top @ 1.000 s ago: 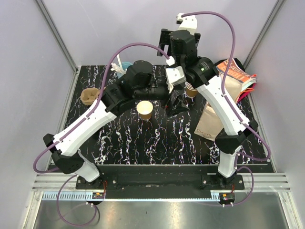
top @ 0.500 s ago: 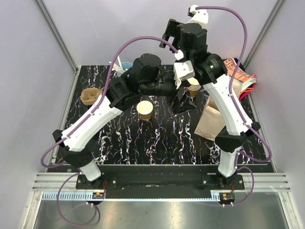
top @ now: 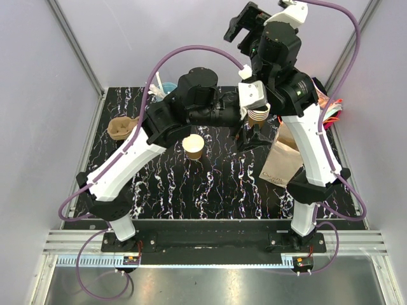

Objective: Pack the takeout coffee

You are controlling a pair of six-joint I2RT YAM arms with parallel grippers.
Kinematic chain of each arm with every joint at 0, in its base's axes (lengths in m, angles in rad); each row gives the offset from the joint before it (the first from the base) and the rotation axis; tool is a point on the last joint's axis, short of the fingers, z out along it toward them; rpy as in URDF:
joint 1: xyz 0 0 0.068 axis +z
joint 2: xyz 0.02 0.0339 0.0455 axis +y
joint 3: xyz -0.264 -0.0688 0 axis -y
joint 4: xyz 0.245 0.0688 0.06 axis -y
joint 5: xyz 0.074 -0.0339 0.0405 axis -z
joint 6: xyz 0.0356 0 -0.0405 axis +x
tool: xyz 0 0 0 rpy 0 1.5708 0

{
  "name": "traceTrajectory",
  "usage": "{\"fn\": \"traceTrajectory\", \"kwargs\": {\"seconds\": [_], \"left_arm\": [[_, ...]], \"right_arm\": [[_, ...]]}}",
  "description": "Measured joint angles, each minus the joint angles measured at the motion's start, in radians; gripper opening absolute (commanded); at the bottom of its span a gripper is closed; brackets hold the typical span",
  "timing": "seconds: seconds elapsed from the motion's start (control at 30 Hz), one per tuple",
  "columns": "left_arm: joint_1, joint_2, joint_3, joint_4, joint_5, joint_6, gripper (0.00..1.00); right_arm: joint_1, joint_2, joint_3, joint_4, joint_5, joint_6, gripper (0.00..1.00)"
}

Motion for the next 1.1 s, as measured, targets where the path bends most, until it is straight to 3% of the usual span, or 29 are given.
{"fn": "traceTrajectory", "kwargs": {"seconds": [0.2, 0.3, 0.53, 0.7, 0.93, 1.1], "left_arm": [[-0.009, -0.01, 0.0, -0.05, 0.005, 0.082, 0.99], [0.01, -0.049, -0.031, -0.048, -0.019, 0.103, 0.99], [0.173, -0.213, -0.206, 0.002, -0.114, 0.066, 0.99], [0.166, -0.303, -0.36, 0.127, -0.407, -0.014, 0.99], [0.171, -0.327, -0.564, 0.385, -1.025, -0.077, 0.99], [0.172, -0.327, -0.644, 0.527, -1.256, -0.036, 0.99]], "right_arm": [[0.014, -0.008, 0.005, 0.142, 0.18, -0.111, 1.0], [0.025, -0.04, -0.077, 0.251, 0.24, -0.22, 1.0], [0.034, -0.078, -0.241, 0.331, 0.366, -0.309, 1.0], [0.035, -0.085, -0.287, 0.317, 0.446, -0.288, 1.0], [0.075, -0.121, -0.288, 0.288, 0.45, -0.27, 1.0], [0.117, -0.133, -0.324, 0.287, 0.449, -0.282, 1.0]]}}
